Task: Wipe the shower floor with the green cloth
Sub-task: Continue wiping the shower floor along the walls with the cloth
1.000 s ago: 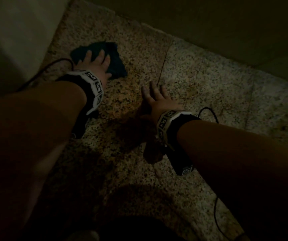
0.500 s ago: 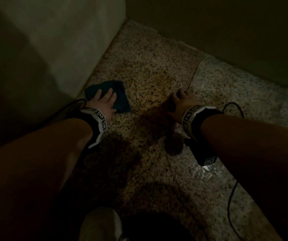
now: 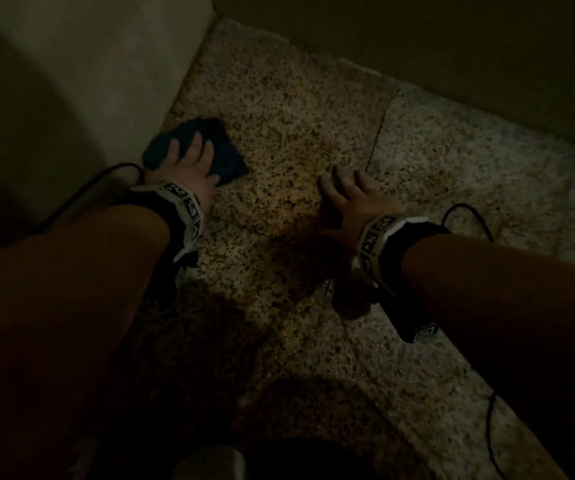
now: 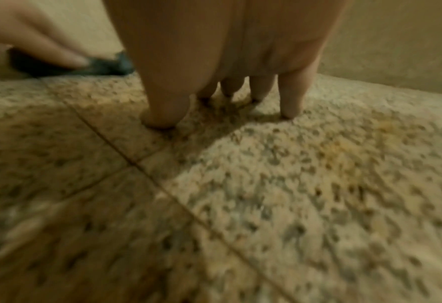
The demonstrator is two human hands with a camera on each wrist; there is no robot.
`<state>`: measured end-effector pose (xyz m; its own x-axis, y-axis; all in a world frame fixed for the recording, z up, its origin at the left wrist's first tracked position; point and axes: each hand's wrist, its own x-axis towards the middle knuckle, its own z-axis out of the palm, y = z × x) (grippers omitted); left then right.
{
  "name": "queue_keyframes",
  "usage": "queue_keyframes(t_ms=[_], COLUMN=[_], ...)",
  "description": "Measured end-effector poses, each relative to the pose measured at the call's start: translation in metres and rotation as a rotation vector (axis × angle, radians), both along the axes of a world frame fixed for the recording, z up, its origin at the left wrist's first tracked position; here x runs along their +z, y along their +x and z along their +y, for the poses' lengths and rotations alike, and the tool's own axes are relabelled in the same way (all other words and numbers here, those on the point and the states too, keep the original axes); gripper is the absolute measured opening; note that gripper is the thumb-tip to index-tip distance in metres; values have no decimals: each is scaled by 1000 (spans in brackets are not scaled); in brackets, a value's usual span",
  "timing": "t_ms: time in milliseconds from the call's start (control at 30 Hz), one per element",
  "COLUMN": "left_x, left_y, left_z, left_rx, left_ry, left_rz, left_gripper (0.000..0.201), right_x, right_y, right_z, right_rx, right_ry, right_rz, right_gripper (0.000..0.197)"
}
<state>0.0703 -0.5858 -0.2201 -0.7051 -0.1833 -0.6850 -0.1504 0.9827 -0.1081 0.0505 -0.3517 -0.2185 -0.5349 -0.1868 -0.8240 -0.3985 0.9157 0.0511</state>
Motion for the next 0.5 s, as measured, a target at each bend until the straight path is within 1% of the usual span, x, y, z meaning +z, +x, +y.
queue_keyframes(t_ms=[100,133,200,267,333,367,433,500], left_x=[-9,-13,-18,-24,-30,-33,-39,-38], left_y=[-34,-45,-59,-65,-69,-68,-67,-69], left_z=[-2,-6,-11,-12,-13,-14,-16,-13], left_rx=[39,58,43,48,47,24,-3,44], left_ry=[-10,13,11,17,18,5,-30,-22], left_rz=[-10,-6,-5,17,34,43,43,32], left_gripper=[59,60,62,62,62,62,61,60], right_x=[0,0,2,4,6,7,6,2], right_y=[-4,-6,-12,-24,-44,-54,-70,-75], right_z=[-1,-1,2,8,9,7,0,-5], right_rx=[4,26,91,97,-13,-93,-200,-215], right_ry=[19,16,-12,-67,-105,-109,-92,-74], right_rz=[-26,-24,22,118,203,210,153,91], right_gripper=[88,89,84,77,80,83,89,92])
